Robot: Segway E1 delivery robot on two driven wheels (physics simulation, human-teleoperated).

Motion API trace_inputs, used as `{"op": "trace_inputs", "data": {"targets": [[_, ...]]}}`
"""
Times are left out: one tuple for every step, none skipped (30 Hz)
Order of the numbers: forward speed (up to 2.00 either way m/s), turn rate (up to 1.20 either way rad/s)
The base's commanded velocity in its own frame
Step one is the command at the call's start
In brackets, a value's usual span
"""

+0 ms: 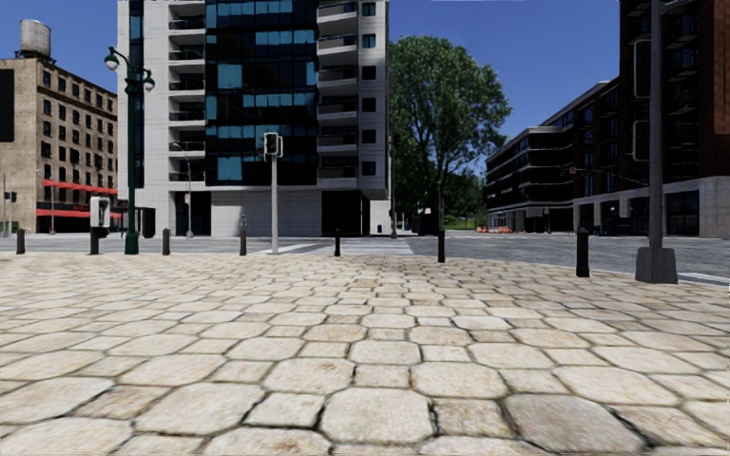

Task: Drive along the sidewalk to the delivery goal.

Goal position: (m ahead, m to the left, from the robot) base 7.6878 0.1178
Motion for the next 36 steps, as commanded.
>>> {"op": "trace_inputs", "data": {"targets": [[2.0, 0.0], [2.0, 0.0], [2.0, 0.0], [2.0, 0.0], [2.0, 0.0], [2.0, 0.0], [2.0, 0.0], [2.0, 0.0], [2.0, 0.0], [2.0, 0.0], [2.0, 0.0], [2.0, 0.0], [2.0, 0.0], [2.0, 0.0], [2.0, 0.0], [2.0, 0.0], [2.0, 0.0], [2.0, 0.0], [2.0, 0.0], [2.0, 0.0], [2.0, 0.0], [2.0, 0.0], [2.0, 0.0], [2.0, 0.0], [2.0, 0.0], [2.0, 0.0], [2.0, 0.0], [2.0, 0.0], [2.0, 0.0], [2.0, 0.0], [2.0, 0.0], [2.0, 0.0], [2.0, 0.0], [2.0, 0.0], [2.0, 0.0], [2.0, 0.0]]}}
